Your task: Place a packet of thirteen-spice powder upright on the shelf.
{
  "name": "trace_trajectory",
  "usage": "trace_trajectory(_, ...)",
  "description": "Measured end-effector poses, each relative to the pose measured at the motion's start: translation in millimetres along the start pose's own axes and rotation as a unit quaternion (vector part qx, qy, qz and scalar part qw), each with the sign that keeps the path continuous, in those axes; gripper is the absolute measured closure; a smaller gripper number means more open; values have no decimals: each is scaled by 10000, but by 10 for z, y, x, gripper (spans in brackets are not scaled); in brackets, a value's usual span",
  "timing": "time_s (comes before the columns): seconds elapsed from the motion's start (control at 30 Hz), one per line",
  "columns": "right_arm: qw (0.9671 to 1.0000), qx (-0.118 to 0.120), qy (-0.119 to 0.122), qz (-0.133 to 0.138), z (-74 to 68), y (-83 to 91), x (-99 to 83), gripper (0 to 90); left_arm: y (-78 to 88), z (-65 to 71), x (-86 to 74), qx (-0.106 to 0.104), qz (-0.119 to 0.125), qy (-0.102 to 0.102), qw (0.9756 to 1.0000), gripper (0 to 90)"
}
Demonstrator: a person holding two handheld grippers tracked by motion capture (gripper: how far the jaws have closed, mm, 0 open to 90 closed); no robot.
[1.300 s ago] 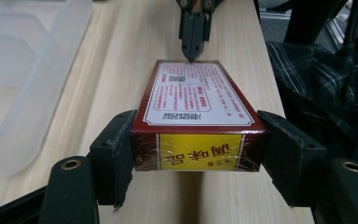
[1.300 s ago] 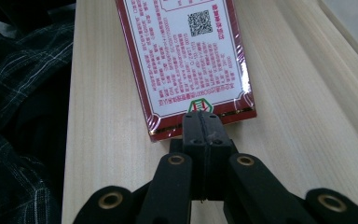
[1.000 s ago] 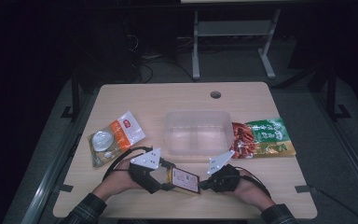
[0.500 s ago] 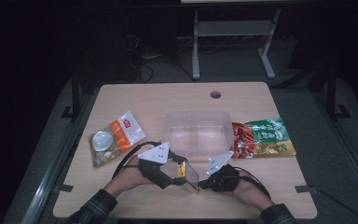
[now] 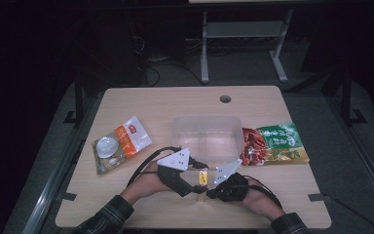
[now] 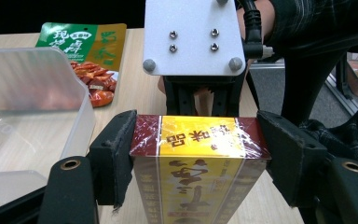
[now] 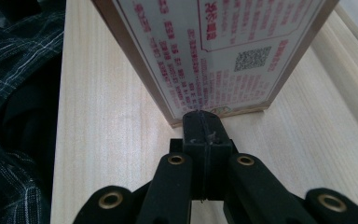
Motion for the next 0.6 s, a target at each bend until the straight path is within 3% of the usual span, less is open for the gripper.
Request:
trace_trajectory(0.27, 10000, -29, 56, 72, -3, 28, 2, 899, 13, 16, -16, -98, -45, 4, 9999, 309)
trace_trajectory(0.33, 9999, 6, -73, 104, -16, 47, -3, 898, 19, 29, -14, -41, -18, 14, 10000, 286)
trace_trajectory(0.6, 9998, -76, -95, 176, 33, 143, -35, 840, 69, 33, 9, 104, 78, 108, 9999, 175)
Point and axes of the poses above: each handheld gripper's, and its own axes: y roughly backward along the jaws, x roughly out of its top, z roughly to its right, the point moved 7 cm from there along -y, roughly forward along the jaws, and after that the axes turned 4 degrees about -z, right-handed, at the moved point
